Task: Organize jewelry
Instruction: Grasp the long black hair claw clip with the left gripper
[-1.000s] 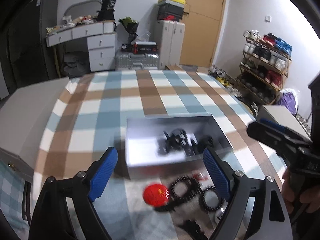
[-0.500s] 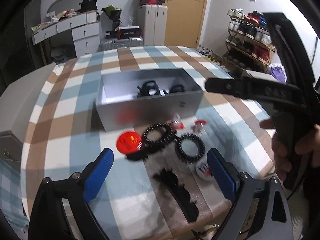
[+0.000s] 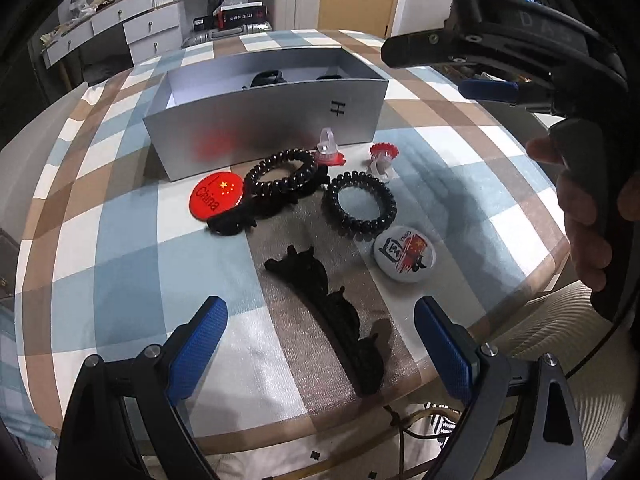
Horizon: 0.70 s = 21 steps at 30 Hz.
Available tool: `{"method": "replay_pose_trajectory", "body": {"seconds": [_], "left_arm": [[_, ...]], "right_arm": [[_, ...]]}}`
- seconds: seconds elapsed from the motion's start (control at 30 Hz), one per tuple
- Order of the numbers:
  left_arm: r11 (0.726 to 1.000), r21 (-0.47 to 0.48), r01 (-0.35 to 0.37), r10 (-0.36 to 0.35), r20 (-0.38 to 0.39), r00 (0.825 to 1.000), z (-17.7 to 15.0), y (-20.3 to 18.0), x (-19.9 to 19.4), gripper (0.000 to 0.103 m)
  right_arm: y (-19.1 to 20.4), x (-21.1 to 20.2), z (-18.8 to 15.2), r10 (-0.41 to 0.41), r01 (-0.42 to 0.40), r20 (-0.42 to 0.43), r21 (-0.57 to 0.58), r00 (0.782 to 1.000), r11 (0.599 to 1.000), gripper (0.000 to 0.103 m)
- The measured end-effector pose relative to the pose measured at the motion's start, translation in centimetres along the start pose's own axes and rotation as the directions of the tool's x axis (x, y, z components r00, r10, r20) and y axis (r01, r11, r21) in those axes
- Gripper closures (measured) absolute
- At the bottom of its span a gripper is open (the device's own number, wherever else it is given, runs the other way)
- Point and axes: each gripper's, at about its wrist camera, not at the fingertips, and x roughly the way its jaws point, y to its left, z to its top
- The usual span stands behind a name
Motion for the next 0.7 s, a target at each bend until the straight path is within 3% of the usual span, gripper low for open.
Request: {"method": "replay_pose_trajectory", "body": {"seconds": [0.1, 0.17, 0.3, 0.37, 0.47, 0.6, 0.7], "left_arm": [[1.0, -0.008, -0.005, 0.005, -0.027, 1.0, -0.32, 0.01, 0.31, 0.014], [1.0, -0.017, 0.011, -0.012, -0.045, 0.999, -0.29, 0.26, 0.54, 0.026], [0.999, -0.021, 0.033, -0.034, -0.039, 0.999, -0.29, 0.41, 0.33, 0.039], [0.999, -0.009, 0.032, -0.033, -0.035, 0.999, -0.33, 0.27, 0.17, 0.064], [1.0, 0.003, 0.03, -0.03, -0.036, 0.999, -0.27, 0.27, 0.21, 0.087], [0.997, 0.003, 0.073, -0.072, -0.054, 0.996, 0.07, 0.54, 0.35, 0.093], [0.998, 0.035, 0.047, -0.046, -0.029, 0.999, 0.12, 0.15, -0.09, 0.093]], "right_arm": [[0.01, 0.0, -0.02, 0.005, -0.005, 0.0, 0.002, 1.0, 1.0, 0.0], [0.03, 0.02, -0.05, 0.017, -0.017, -0.004, 0.009, 1.0, 1.0, 0.0], [-0.03, 0.03, 0.0, 0.018, -0.018, -0.006, 0.016, 1.0, 1.0, 0.0], [-0.11, 0.04, 0.0, 0.016, -0.016, -0.006, 0.019, 1.0, 1.0, 0.0], [-0.21, 0.1, -0.01, 0.014, -0.014, -0.009, 0.02, 1.0, 1.0, 0.0], [-0.24, 0.05, -0.03, 0.017, -0.017, -0.005, 0.019, 1.0, 1.0, 0.0], [-0.29, 0.04, -0.09, 0.017, -0.017, -0.008, 0.019, 1.0, 1.0, 0.0]]}}
